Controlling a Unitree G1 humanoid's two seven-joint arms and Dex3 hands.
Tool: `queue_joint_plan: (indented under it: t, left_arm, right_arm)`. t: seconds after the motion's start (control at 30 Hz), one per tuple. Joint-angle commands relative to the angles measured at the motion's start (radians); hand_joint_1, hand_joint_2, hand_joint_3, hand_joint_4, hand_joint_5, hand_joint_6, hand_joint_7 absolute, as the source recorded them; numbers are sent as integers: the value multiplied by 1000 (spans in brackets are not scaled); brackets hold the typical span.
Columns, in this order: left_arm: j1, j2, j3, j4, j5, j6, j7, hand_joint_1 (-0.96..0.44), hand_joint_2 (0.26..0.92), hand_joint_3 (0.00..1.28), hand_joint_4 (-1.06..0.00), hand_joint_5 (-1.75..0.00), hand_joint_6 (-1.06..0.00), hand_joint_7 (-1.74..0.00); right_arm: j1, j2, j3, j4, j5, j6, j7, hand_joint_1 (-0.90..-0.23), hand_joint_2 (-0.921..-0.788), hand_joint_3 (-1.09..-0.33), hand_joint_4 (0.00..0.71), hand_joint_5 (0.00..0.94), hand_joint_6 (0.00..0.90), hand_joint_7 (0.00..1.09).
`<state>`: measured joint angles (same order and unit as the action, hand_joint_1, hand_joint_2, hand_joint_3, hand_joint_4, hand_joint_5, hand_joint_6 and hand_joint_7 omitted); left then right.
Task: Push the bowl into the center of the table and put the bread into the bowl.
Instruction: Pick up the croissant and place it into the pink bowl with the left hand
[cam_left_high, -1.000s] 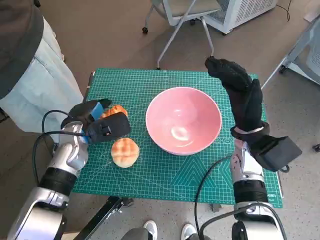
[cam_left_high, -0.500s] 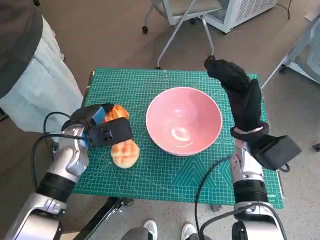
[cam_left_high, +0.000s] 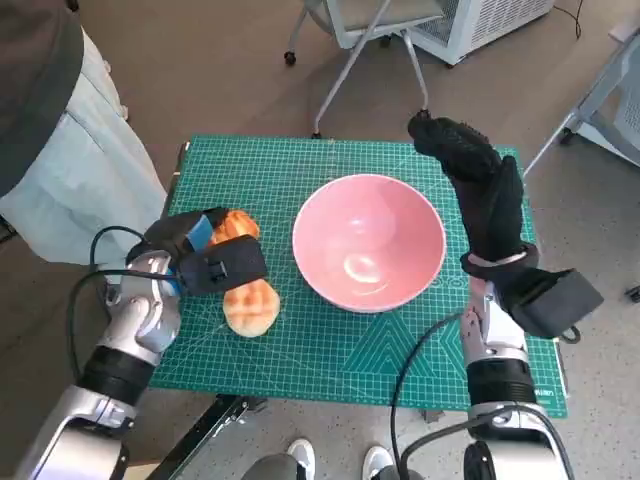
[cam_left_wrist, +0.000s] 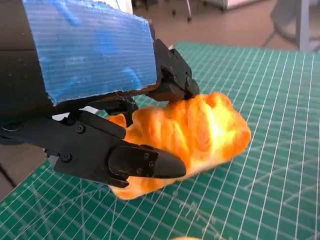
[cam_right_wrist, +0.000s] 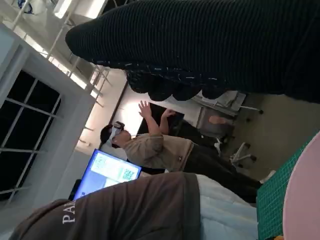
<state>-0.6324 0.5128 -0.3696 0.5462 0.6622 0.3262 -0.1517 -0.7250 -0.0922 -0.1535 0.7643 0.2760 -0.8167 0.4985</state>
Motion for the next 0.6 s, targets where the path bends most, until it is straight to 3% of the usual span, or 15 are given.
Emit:
queue_joint_plan:
  t: [0.03, 0.1, 0.13, 0.23, 0.33, 0.4, 0.6]
  left_arm:
    - [34, -20, 3, 55, -18, -86, 63, 14, 877, 129, -643, -1165, -643, -902]
    - [42, -16, 10, 58, -21, -127, 98, 11, 713, 454, -624, -1388, -661, -991]
    - [44, -15, 11, 61, -21, -139, 107, 10, 665, 550, -617, -1452, -665, -1018]
    - [50, -9, 19, 59, -23, -176, 134, 10, 615, 656, -599, -1533, -667, -1050]
    - [57, -3, 26, 44, -23, -194, 148, 9, 607, 679, -589, -1559, -666, -1058]
    - [63, 1, 35, 24, -23, -201, 155, 9, 635, 629, -589, -1547, -670, -1036]
    - [89, 16, 69, -59, -25, -215, 171, 9, 788, 309, -664, -1394, -701, -932]
  right_arm:
    - [23, 0, -5, 8, 10, 12, 14, -661, -921, -767, 151, 1, 0, 541]
    - [22, 0, -6, 11, 13, 14, 17, -660, -921, -767, 151, 1, 0, 541]
    - [21, 0, -6, 12, 14, 14, 18, -660, -921, -767, 151, 1, 0, 541]
    - [21, 1, -7, 13, 16, 15, 20, -660, -921, -767, 151, 0, 0, 541]
    - [22, 2, -7, 12, 16, 15, 20, -659, -921, -767, 151, 0, 0, 541]
    - [23, 3, -7, 12, 15, 14, 20, -659, -921, -767, 151, 0, 0, 541]
    - [23, 4, -7, 14, 14, 14, 19, -659, -921, -767, 150, 0, 0, 541]
